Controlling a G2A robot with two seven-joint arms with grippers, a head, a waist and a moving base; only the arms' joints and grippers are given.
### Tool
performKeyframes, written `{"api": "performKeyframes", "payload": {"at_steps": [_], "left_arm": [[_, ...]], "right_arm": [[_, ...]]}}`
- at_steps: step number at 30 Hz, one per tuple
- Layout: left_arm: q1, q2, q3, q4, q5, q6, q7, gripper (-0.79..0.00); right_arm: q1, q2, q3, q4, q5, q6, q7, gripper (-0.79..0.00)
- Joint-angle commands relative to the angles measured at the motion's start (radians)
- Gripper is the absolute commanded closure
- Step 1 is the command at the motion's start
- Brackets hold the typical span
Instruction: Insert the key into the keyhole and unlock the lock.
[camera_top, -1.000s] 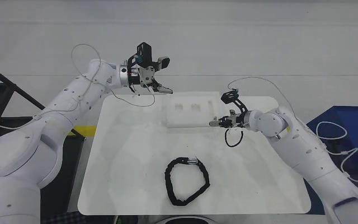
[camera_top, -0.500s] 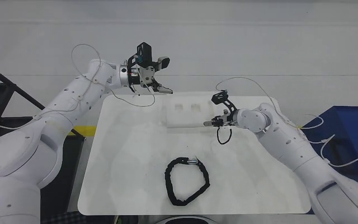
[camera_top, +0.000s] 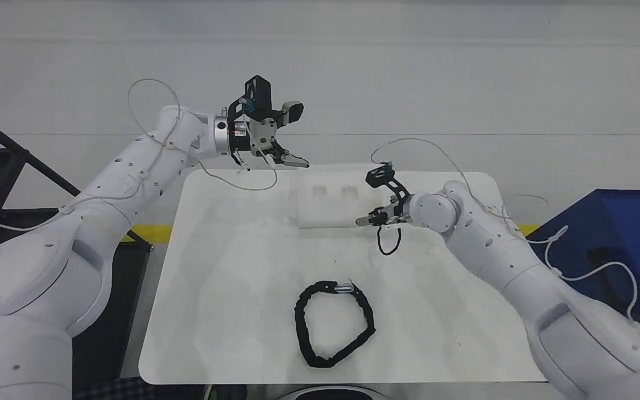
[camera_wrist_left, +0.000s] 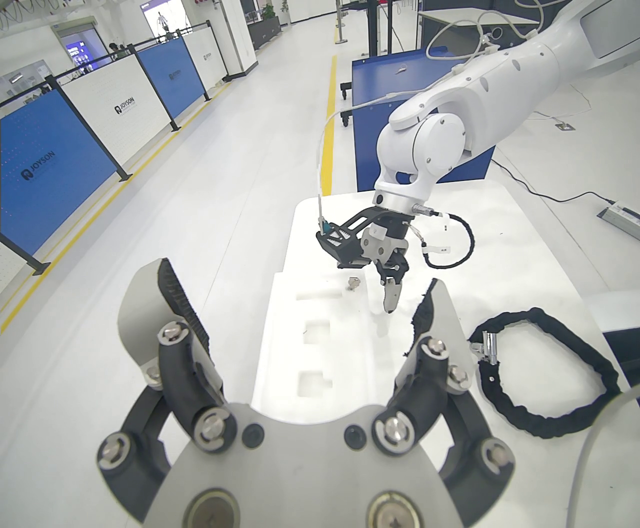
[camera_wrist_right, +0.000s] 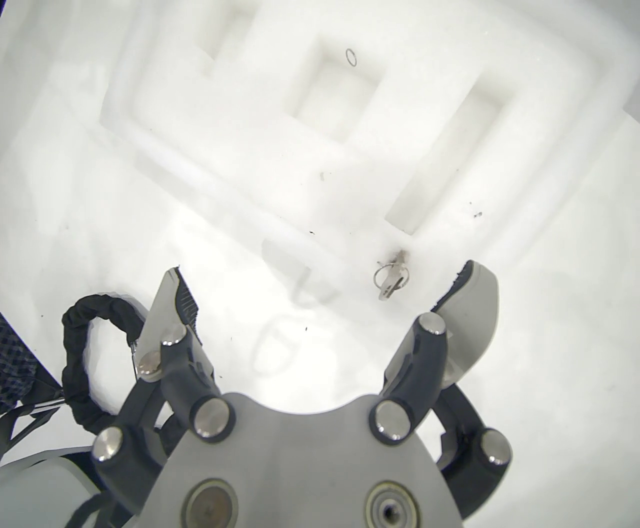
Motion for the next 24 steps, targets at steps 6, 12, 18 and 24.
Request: {"api": "performKeyframes", "payload": {"at_steps": [6, 12, 18, 24], "left_arm": [[0.0, 0.0, 0.0, 0.0, 0.0, 0.0, 0.0, -0.785], [0.0, 0.0, 0.0, 0.0, 0.0, 0.0, 0.0, -0.785], [0.0, 0.0, 0.0, 0.0, 0.0, 0.0, 0.0, -0.785], [0.0, 0.0, 0.0, 0.0, 0.0, 0.0, 0.0, -0.785]], "right_arm": [[0.026, -0.04, -0.007, 0.09, -0.006, -0.005, -0.038, -0.785], [0.026, -0.04, -0.007, 0.09, -0.006, -0.005, -0.038, -0.785], [0.026, -0.04, -0.007, 0.09, -0.006, -0.005, -0.038, -0.785], [0.025, -0.04, -0.006, 0.086, -0.006, -0.003, -0.042, -0.785]]}}
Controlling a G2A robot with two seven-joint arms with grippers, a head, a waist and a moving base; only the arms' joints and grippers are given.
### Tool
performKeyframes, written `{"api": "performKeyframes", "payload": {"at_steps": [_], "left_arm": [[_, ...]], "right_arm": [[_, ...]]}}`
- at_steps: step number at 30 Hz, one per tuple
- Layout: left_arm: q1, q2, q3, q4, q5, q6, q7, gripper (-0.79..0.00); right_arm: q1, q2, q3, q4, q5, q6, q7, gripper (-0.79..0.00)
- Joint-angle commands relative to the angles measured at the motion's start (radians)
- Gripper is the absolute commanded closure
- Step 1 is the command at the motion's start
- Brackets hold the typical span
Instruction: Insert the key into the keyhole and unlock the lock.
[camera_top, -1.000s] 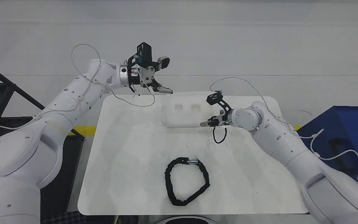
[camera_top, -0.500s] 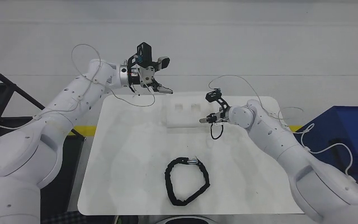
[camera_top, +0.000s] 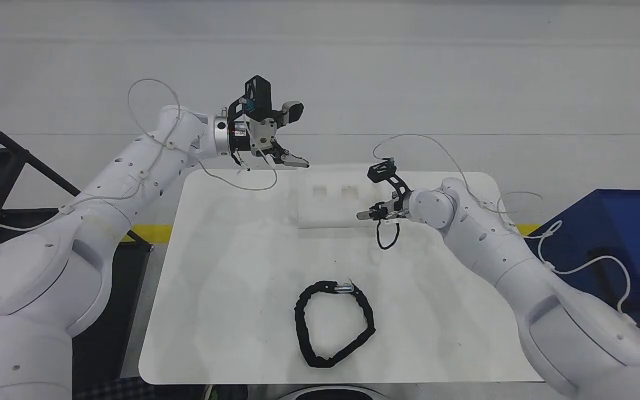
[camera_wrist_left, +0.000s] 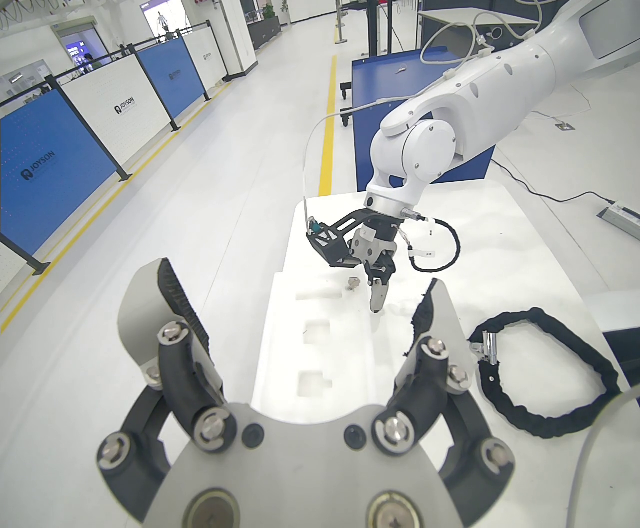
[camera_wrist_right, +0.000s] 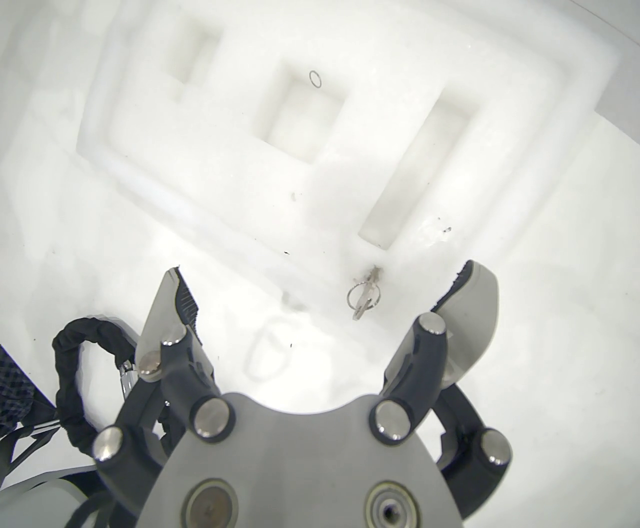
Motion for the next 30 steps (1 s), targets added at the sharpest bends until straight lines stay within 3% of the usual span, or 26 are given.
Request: {"api": "performKeyframes", "payload": {"at_steps": [1, 15, 19, 22, 27, 30], "left_arm": [[0.0, 0.0, 0.0, 0.0, 0.0, 0.0, 0.0, -0.785], [0.0, 0.0, 0.0, 0.0, 0.0, 0.0, 0.0, -0.785], [0.0, 0.0, 0.0, 0.0, 0.0, 0.0, 0.0, -0.785], [0.0, 0.0, 0.0, 0.0, 0.0, 0.0, 0.0, -0.785], [0.0, 0.0, 0.0, 0.0, 0.0, 0.0, 0.0, -0.785], [0.0, 0.0, 0.0, 0.0, 0.0, 0.0, 0.0, -0.785]], "right_arm": [[-0.005, 0.0, 0.003, -0.011, -0.002, 0.008, -0.01, -0.785], [-0.018, 0.006, 0.045, -0.096, -0.051, 0.085, 0.082, -0.785], [-0.028, 0.004, 0.054, -0.094, -0.052, 0.1, 0.1, -0.57], [-0.03, 0.002, 0.055, -0.097, -0.07, 0.111, 0.113, -0.496], [-0.029, -0.003, 0.049, -0.105, -0.126, 0.174, 0.134, -0.526], [-0.033, -0.007, 0.054, -0.108, -0.139, 0.204, 0.136, -0.391]]}}
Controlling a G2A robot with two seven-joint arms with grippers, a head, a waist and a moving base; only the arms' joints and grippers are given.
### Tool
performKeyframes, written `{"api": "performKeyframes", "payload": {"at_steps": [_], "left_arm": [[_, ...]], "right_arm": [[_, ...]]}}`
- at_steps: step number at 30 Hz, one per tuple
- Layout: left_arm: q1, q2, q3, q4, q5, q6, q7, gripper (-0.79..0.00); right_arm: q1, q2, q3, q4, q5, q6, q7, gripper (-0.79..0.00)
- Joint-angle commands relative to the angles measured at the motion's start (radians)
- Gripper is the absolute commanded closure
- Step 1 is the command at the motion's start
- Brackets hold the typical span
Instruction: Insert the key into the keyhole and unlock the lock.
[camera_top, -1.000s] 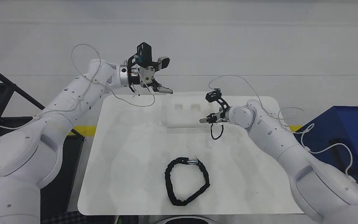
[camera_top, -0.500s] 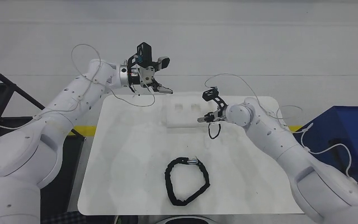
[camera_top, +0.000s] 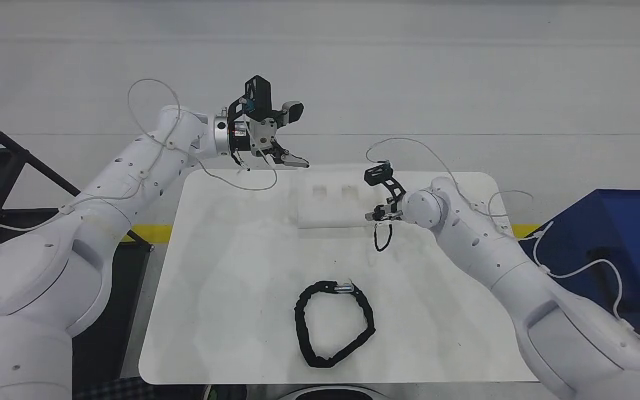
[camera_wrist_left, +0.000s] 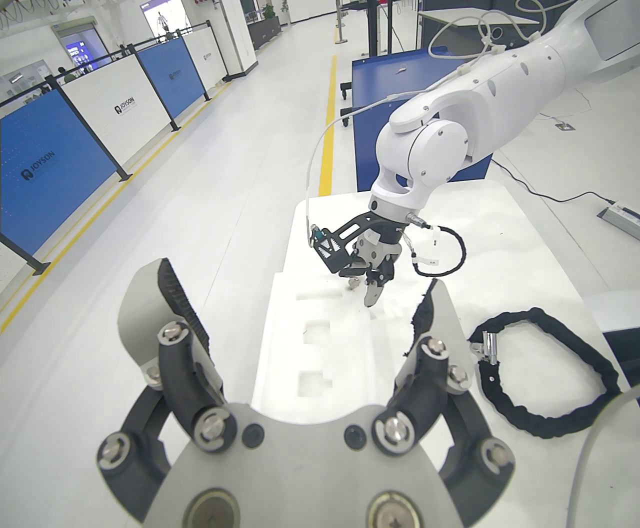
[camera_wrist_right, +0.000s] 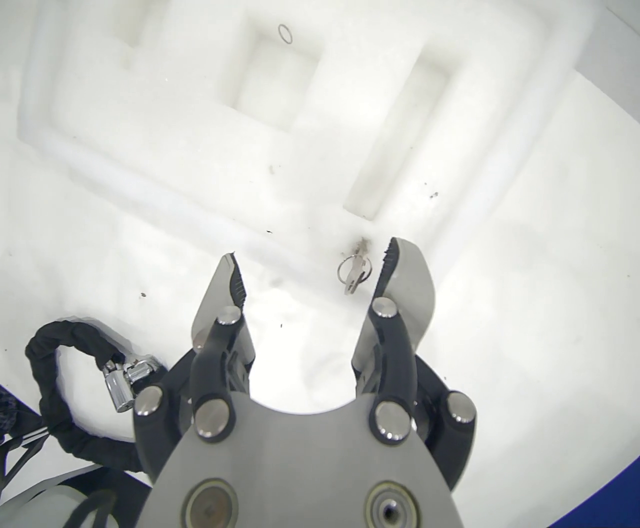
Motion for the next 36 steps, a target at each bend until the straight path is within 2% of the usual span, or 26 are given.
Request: {"api": "performKeyframes", "payload": {"at_steps": [1, 7, 12, 14, 23, 36], "left_arm": [[0.0, 0.0, 0.0, 0.0, 0.0, 0.0, 0.0, -0.785], [0.0, 0.0, 0.0, 0.0, 0.0, 0.0, 0.0, -0.785], [0.0, 0.0, 0.0, 0.0, 0.0, 0.0, 0.0, -0.785], [0.0, 0.0, 0.0, 0.0, 0.0, 0.0, 0.0, -0.785], [0.0, 0.0, 0.0, 0.0, 0.0, 0.0, 0.0, -0.785], [0.0, 0.0, 0.0, 0.0, 0.0, 0.0, 0.0, -0.785]], "right_arm": [[-0.002, -0.001, 0.003, -0.001, -0.009, 0.017, 0.003, -0.382], [-0.009, -0.005, 0.018, 0.001, -0.028, 0.05, 0.006, -0.305], [-0.013, -0.009, 0.028, 0.012, -0.038, 0.066, 0.005, -0.2], [-0.015, -0.012, 0.031, 0.018, -0.04, 0.069, 0.005, -0.188], [-0.019, -0.028, 0.044, 0.052, -0.045, 0.097, 0.002, 0.0], [0.032, -0.037, 0.084, 0.059, -0.066, 0.112, 0.047, 0.0]]}}
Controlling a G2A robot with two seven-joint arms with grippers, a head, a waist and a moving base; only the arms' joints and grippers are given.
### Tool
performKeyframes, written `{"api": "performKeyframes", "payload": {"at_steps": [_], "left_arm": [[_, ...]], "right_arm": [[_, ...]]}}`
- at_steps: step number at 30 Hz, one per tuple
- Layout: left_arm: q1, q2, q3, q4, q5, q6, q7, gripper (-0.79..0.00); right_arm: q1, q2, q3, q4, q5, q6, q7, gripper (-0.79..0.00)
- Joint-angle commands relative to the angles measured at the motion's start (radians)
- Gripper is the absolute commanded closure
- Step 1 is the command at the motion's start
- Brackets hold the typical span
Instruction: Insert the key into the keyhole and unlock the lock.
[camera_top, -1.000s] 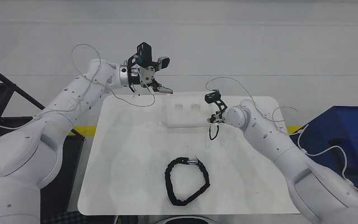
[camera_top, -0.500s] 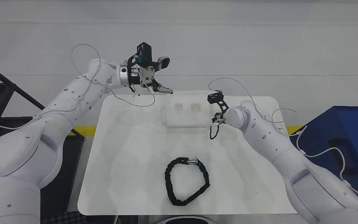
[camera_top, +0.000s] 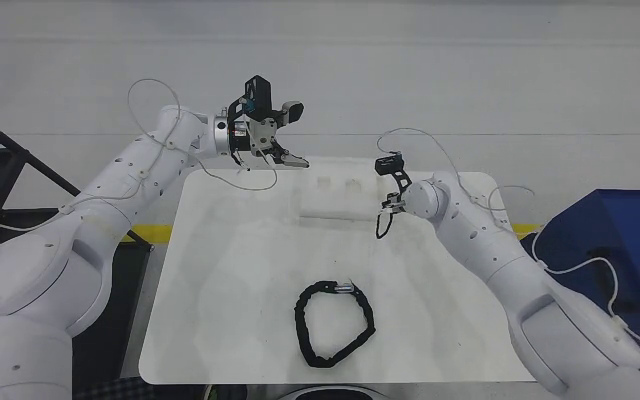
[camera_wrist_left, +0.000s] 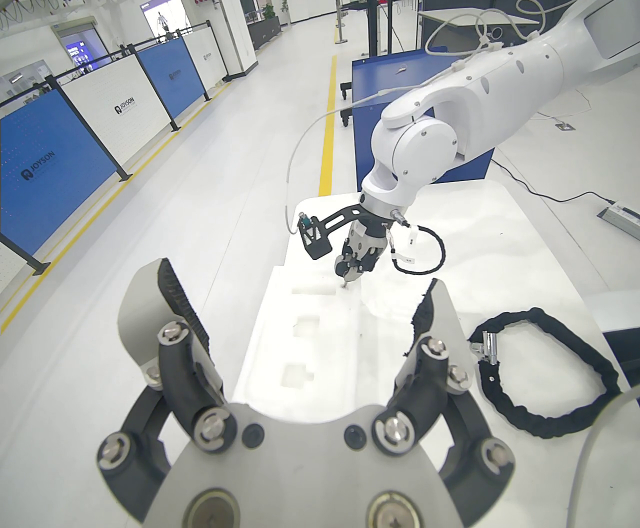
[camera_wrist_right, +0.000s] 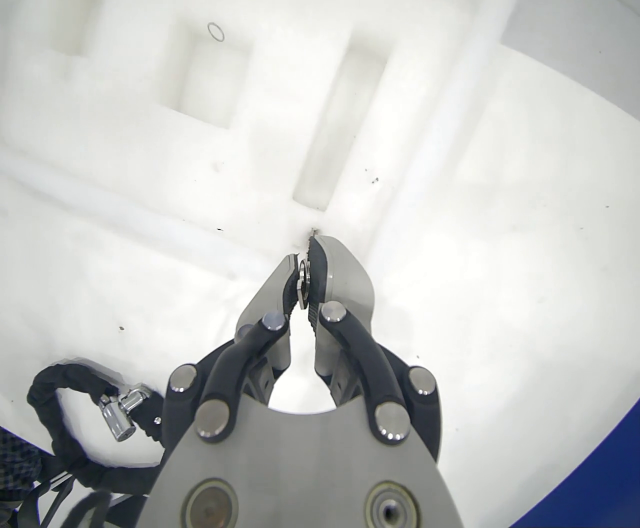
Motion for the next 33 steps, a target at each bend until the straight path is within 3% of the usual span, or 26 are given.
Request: {"api": "performKeyframes", "payload": {"at_steps": [1, 6, 13, 25, 33], "left_arm": [[0.0, 0.0, 0.0, 0.0, 0.0, 0.0, 0.0, -0.785], [0.0, 0.0, 0.0, 0.0, 0.0, 0.0, 0.0, -0.785], [0.0, 0.0, 0.0, 0.0, 0.0, 0.0, 0.0, -0.785], [0.0, 0.0, 0.0, 0.0, 0.0, 0.0, 0.0, -0.785], [0.0, 0.0, 0.0, 0.0, 0.0, 0.0, 0.0, -0.785]], "right_arm": [[0.01, 0.003, 0.011, -0.008, -0.005, 0.0, 0.014, 0.0], [0.028, 0.018, 0.062, -0.034, 0.018, -0.024, 0.056, 0.0], [0.009, 0.062, 0.2, -0.081, 0.152, -0.135, 0.109, 0.0], [-0.166, 0.17, 0.546, -0.346, 0.495, -0.297, 0.239, 0.0], [-0.289, 0.21, 0.671, -0.493, 0.639, -0.261, 0.344, 0.0]]}}
